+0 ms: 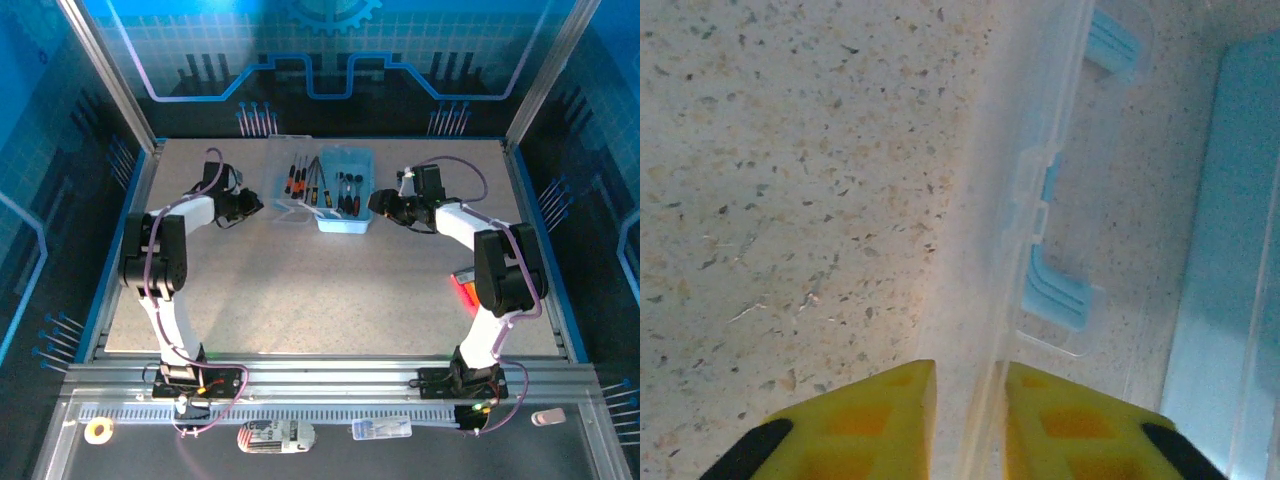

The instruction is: Pack the tool kit

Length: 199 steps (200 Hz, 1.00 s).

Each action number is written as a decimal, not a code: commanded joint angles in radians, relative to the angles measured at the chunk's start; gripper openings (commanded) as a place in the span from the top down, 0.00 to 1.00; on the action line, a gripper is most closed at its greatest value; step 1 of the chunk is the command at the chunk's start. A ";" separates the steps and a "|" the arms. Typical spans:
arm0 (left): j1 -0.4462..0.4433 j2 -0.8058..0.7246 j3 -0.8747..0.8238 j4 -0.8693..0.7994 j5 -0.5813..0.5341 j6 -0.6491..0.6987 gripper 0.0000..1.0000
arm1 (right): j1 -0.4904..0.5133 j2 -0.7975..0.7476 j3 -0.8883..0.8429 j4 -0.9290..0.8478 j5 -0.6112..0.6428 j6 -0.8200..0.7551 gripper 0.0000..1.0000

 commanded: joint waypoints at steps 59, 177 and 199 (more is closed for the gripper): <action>-0.057 -0.021 0.067 -0.208 -0.223 0.110 1.00 | -0.057 -0.002 -0.019 0.045 -0.050 0.030 0.44; -0.106 -0.232 -0.021 -0.351 -0.304 0.069 1.00 | -0.099 -0.069 -0.126 0.087 -0.068 0.035 0.44; -0.120 -0.268 -0.025 -0.401 -0.338 0.070 1.00 | -0.099 -0.071 -0.147 0.088 -0.062 0.031 0.44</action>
